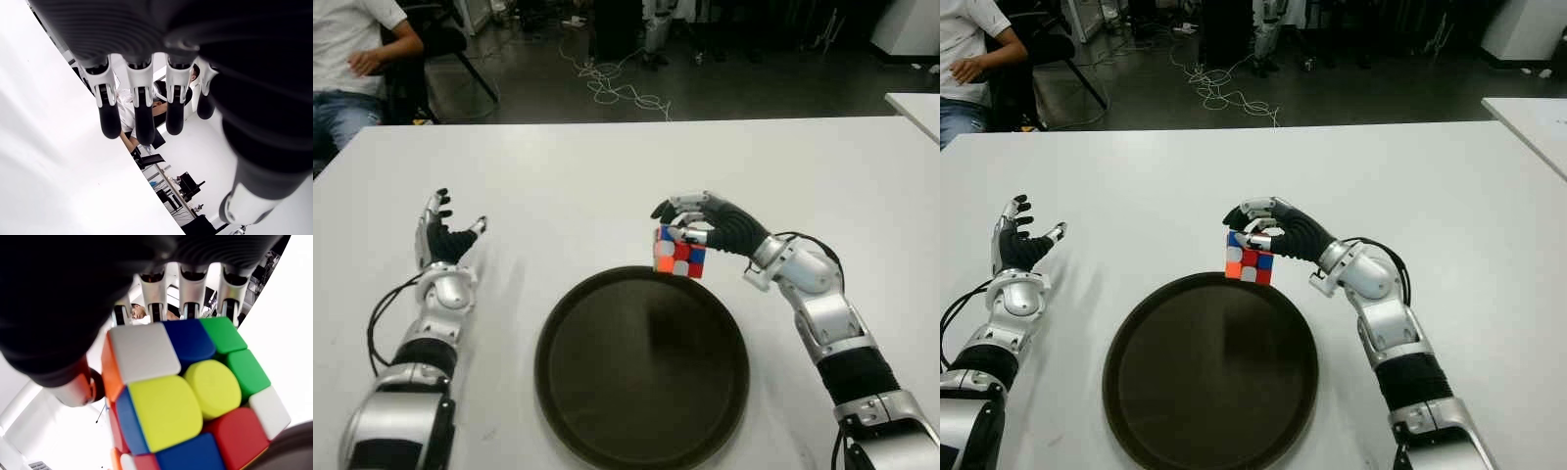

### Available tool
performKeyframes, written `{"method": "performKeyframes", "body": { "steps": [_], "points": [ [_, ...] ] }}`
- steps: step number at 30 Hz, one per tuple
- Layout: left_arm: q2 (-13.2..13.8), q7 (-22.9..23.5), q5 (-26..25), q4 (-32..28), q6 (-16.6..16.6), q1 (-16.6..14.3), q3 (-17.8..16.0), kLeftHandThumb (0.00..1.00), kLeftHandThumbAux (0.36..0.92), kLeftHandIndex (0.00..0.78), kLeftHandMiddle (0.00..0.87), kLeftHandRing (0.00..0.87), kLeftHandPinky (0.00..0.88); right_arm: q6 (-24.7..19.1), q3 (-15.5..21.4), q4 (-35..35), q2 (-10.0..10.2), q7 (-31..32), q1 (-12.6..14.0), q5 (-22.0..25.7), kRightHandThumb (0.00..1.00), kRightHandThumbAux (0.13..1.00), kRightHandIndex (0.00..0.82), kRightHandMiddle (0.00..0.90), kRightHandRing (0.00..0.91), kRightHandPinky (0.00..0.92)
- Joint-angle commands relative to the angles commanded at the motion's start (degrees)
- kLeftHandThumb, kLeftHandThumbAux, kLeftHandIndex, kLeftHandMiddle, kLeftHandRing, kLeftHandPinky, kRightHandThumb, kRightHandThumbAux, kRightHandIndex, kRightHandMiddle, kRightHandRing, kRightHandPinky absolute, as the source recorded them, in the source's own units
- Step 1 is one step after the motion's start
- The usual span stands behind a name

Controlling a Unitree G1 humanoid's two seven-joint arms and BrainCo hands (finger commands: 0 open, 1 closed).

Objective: Pick up the Rubik's Cube and put it in the plate

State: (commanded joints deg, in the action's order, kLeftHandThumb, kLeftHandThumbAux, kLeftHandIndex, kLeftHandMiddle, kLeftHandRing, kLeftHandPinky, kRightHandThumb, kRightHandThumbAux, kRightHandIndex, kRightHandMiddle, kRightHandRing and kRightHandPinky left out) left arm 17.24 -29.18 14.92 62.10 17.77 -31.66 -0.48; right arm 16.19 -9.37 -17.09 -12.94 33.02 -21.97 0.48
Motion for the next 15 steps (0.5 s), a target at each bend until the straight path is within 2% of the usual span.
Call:
{"method": "performKeyframes", "body": {
  "steps": [15],
  "points": [
    [0.17,0.25,-0.10,-0.25,0.59,0.27,0.07,0.331,0.761,0.126,0.181,0.194,0.233,-2.86,-1.84,5.82,-1.61,6.16,1.11,2.47,0.680,0.732,0.435,0.767,0.800,0.786]
  ]
}}
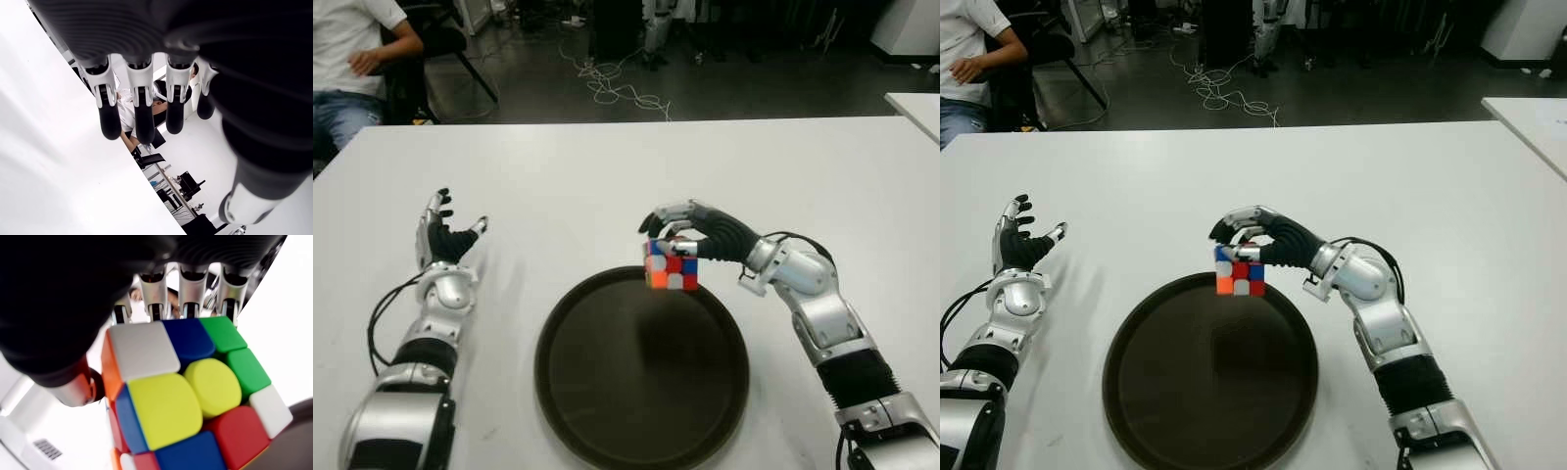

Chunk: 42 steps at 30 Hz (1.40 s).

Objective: Pick up the Rubik's Cube and put it in the plate

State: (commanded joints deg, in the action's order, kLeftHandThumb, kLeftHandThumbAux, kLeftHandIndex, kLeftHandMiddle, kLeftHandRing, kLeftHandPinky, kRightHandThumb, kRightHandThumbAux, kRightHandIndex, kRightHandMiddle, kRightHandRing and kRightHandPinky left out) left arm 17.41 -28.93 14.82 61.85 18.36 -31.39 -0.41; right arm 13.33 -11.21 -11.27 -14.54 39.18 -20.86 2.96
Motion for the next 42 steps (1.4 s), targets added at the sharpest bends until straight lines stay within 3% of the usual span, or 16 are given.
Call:
{"method": "performKeyframes", "body": {
  "steps": [14,42],
  "points": [
    [0.05,0.14,-0.20,0.46,0.58,-0.09,-0.16,0.306,0.759,0.127,0.187,0.199,0.236,3.76,-1.37,2.05,0.28,-3.15,2.21,-3.75,0.680,0.732,0.435,0.765,0.796,0.788],
    [-0.20,0.50,-0.91,0.37,0.43,-0.02,-0.78,0.324,0.773,0.112,0.167,0.183,0.222,-0.62,-2.37,3.86,1.51,4.45,2.48,4.55,0.678,0.728,0.433,0.785,0.821,0.816]
  ]
}}
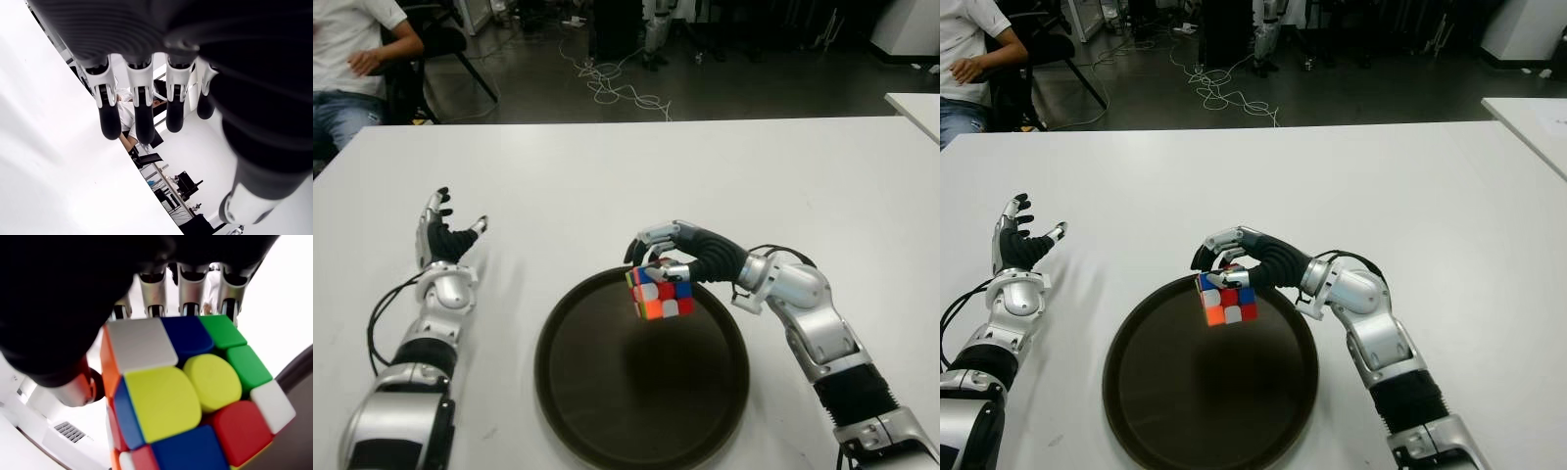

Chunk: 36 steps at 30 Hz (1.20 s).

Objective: Pick up the Rubik's Cube and put it in the plate

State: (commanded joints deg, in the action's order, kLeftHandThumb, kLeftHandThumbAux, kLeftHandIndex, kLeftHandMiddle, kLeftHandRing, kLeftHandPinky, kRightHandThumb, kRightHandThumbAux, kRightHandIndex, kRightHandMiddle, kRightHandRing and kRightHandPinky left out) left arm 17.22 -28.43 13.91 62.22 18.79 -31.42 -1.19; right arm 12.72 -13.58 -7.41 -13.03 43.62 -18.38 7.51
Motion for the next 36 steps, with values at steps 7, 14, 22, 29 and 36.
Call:
{"method": "performKeyframes", "body": {
  "steps": [7,14,22,29,36],
  "points": [
    [-0.10,-0.13,-0.17,-0.10,-0.30,0.02,-0.04,0.311,0.766,0.107,0.168,0.185,0.230,-0.61,0.12,0.18,0.01,1.19,-0.06,1.02,0.678,0.728,0.432,0.790,0.829,0.825],
    [-0.32,-0.73,-0.32,-0.12,-0.81,-0.10,-0.13,0.281,0.751,0.107,0.165,0.173,0.194,-0.65,0.41,0.15,0.46,1.37,0.13,1.46,0.677,0.728,0.431,0.786,0.828,0.824],
    [-0.18,-0.94,-0.04,0.08,-0.75,-0.14,0.14,0.290,0.755,0.121,0.181,0.193,0.230,3.99,0.79,-1.42,1.52,0.12,-0.03,0.45,0.673,0.732,0.423,0.570,0.624,0.610],
    [-0.18,-0.69,0.00,-0.24,-1.05,-0.09,0.27,0.285,0.759,0.113,0.174,0.184,0.206,7.46,1.01,-4.02,2.25,-0.53,-0.46,0.22,0.112,0.662,0.197,0.250,0.279,0.270],
    [-0.35,-0.74,-0.21,-0.52,-1.53,-0.08,0.11,0.270,0.742,0.109,0.171,0.179,0.191,7.74,0.93,-6.14,2.85,0.98,-1.31,1.86,0.007,0.618,0.046,0.088,0.099,0.082]
  ]
}}
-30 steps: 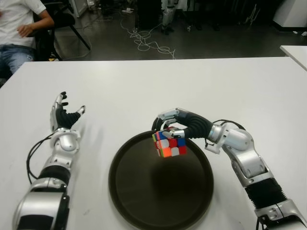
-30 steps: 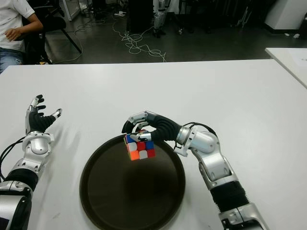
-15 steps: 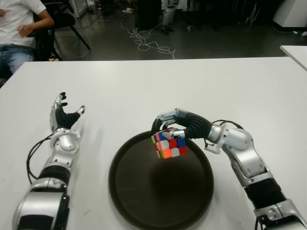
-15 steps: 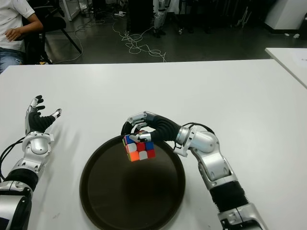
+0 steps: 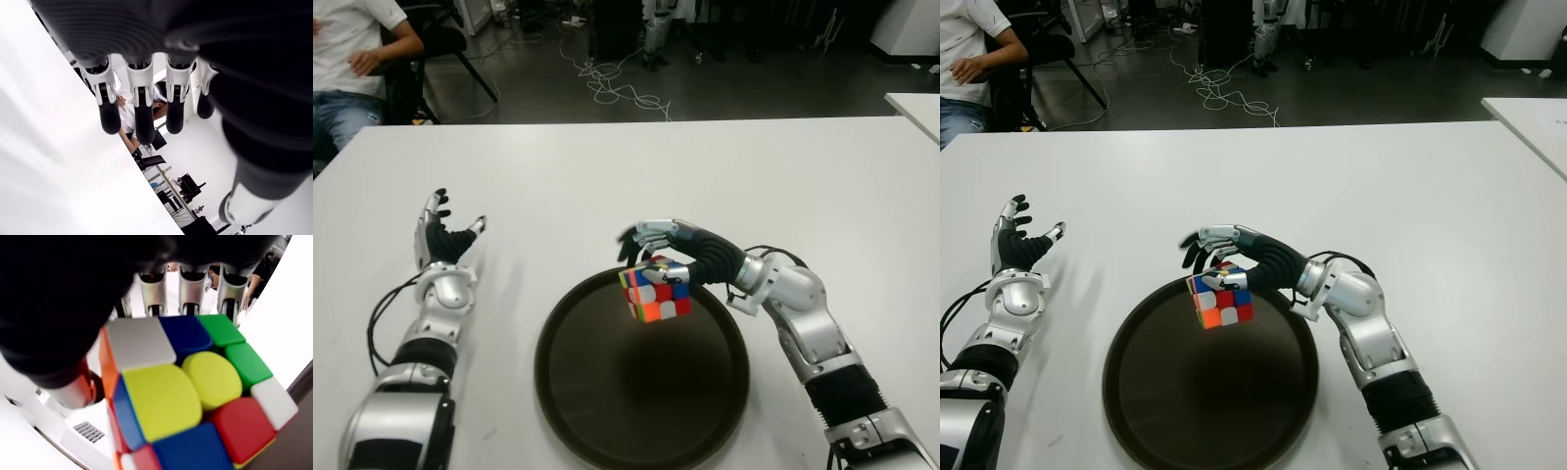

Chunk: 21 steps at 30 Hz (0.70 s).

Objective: Pick up the Rubik's Cube and put it in the plate

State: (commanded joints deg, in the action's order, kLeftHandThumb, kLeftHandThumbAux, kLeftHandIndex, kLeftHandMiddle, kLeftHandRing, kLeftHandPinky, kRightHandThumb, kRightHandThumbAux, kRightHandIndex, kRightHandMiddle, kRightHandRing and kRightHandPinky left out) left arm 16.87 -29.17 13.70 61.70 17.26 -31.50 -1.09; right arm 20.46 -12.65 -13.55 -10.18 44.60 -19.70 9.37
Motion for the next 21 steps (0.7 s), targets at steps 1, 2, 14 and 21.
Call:
{"method": "performKeyframes", "body": {
  "steps": [1,2,14,21],
  "points": [
    [-0.01,-0.02,0.00,-0.02,0.00,0.04,0.00,0.270,0.740,0.110,0.172,0.181,0.194,-0.08,0.00,-0.19,0.08,0.13,-0.03,0.13,0.004,0.611,0.032,0.072,0.083,0.068],
    [-0.01,-0.06,0.03,-0.02,0.01,0.06,0.02,0.270,0.739,0.111,0.173,0.181,0.195,-0.32,0.03,-0.32,0.17,0.34,-0.05,0.40,0.003,0.609,0.027,0.066,0.078,0.063],
    [0.20,-0.14,0.27,0.50,0.70,0.00,0.20,0.291,0.756,0.111,0.173,0.183,0.205,-0.23,0.55,-1.91,1.04,2.22,-0.51,2.53,0.000,0.609,0.000,0.001,0.001,0.002],
    [-0.09,0.53,-0.68,0.42,1.05,0.04,-0.44,0.300,0.754,0.104,0.165,0.176,0.195,0.45,0.38,-1.89,0.65,1.19,-0.77,0.80,0.000,0.578,0.000,0.000,0.000,0.000]
  ]
}}
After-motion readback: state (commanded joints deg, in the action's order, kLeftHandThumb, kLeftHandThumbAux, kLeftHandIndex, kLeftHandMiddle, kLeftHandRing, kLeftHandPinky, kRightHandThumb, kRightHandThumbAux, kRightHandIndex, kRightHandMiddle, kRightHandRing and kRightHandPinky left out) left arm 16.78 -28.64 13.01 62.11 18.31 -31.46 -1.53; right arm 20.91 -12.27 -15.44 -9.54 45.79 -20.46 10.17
